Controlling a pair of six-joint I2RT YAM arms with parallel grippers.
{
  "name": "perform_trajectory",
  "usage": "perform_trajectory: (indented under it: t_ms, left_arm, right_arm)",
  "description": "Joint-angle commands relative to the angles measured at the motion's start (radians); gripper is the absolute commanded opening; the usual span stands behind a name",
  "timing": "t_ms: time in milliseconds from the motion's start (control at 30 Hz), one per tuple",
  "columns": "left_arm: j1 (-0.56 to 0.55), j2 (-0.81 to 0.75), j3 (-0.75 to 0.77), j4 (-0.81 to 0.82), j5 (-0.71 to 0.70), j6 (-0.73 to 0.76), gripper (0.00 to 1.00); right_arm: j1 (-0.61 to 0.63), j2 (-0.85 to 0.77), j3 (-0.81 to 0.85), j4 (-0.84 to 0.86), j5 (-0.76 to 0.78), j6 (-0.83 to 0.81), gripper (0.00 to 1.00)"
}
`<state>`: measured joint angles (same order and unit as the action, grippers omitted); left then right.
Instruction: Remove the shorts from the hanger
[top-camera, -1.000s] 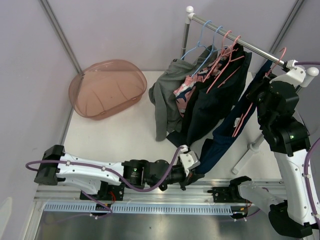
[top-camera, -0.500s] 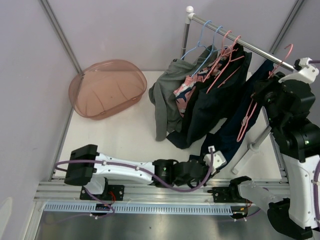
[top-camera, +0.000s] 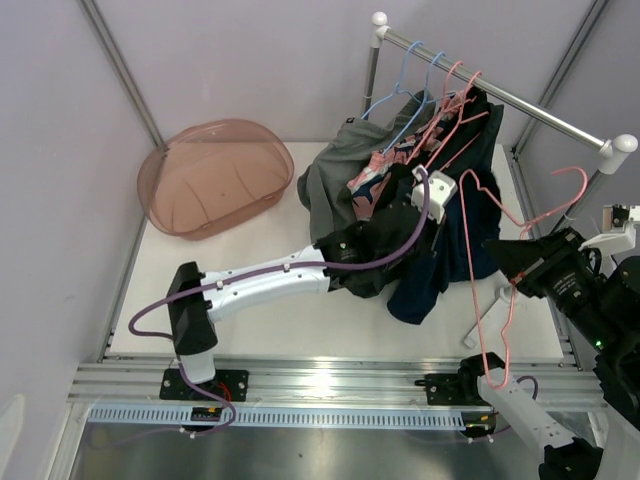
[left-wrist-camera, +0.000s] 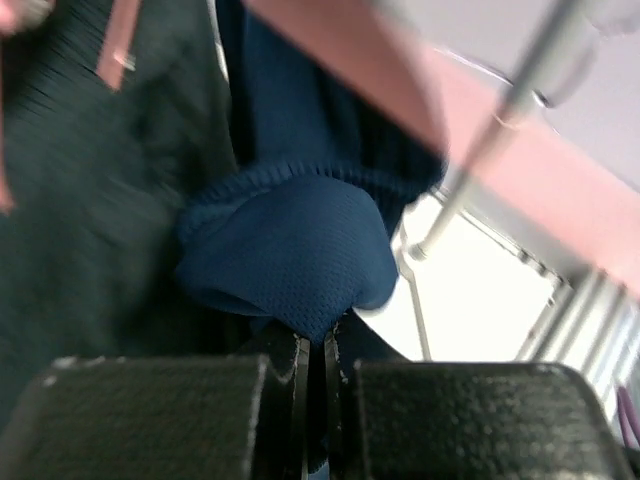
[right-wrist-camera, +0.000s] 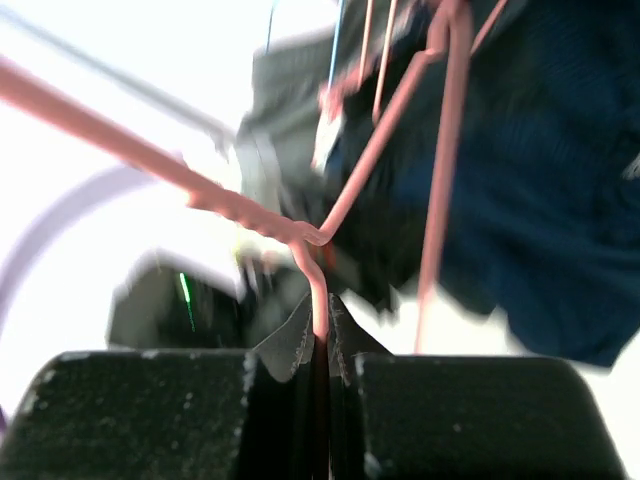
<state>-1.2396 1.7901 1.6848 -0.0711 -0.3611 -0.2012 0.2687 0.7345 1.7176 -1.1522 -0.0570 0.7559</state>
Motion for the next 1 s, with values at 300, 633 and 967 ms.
perform_trajectory:
  t_ms: [300,633,967]
  left_arm:
    - [-0.102,-0.282,-0.289,-0.019,-0.033,-0.069,0.0]
    - [-0.331,-0.633,-0.592,-0.156,-0.22,-0.23,0.0]
    - [-0.336,-0.721,-0.685,-0.203,-0.266,-0.273,0.0]
  right_arm:
    - [0.004,0.126,0.056,0.038,0.141,-0.075,0.0]
    - [-0.032,0.258,-0.035,0.322,0.373,-0.208,0.0]
    - [-0.247,0.417,-0.015,0.463,0.263,-0.21,0.0]
